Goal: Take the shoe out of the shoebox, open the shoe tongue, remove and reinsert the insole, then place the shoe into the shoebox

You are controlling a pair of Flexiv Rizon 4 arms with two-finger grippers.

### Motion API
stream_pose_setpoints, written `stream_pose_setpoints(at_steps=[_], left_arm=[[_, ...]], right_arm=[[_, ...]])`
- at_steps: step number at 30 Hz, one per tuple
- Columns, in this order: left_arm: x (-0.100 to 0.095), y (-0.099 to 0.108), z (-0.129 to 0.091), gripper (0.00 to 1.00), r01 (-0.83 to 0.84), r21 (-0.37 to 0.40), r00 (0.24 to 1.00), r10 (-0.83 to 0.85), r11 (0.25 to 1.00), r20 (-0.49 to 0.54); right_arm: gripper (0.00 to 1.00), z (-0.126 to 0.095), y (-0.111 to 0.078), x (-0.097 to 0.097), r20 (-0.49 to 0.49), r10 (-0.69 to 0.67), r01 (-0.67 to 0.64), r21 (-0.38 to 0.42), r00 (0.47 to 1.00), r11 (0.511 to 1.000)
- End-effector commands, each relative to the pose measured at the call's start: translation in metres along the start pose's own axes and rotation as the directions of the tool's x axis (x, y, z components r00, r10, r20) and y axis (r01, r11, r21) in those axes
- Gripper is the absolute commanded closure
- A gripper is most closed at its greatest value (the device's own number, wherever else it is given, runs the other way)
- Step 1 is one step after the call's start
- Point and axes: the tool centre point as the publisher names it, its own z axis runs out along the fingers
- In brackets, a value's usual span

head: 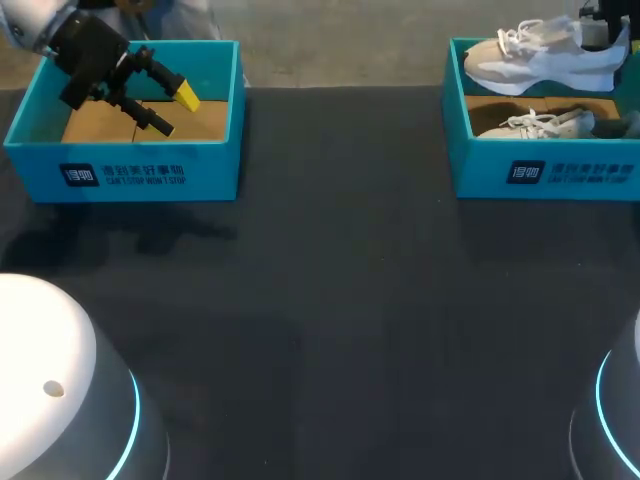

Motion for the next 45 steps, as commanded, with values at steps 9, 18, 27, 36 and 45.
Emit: stream_pose_setpoints(at_steps=[9,18,27,36,45], left_arm=[[0.000,0.000,0.000,0.00,-0.001,0.001,1.000,0.001,1.000,-0.003],[0.000,0.000,0.000,0.00,-0.001,0.001,1.000,0.001,1.000,-0.003],[0.000,0.000,0.000,0.00,-0.001,0.001,1.000,0.001,1.000,-0.003],[0.000,0.000,0.000,0.00,-0.001,0.001,1.000,0.001,1.000,-0.003],[0.000,0.000,0.000,0.00,-0.001,0.001,1.000,0.001,1.000,-0.003]], right_arm=[[1.00,0.017,0.005,0.003,0.006,-0.002,0.002,0.017,1.000,1.000],[1.00,0.037,0.009,0.008,0.009,0.007,-0.008,0.020,1.000,1.000],[1.00,0.057,0.010,0.015,0.028,0.011,-0.012,0.039,1.000,0.999],[1.00,0.077,0.011,0.020,0.036,0.031,-0.033,0.068,0.999,0.997],[1.00,0.102,0.014,0.022,0.053,0.056,-0.061,0.091,0.997,0.994]])
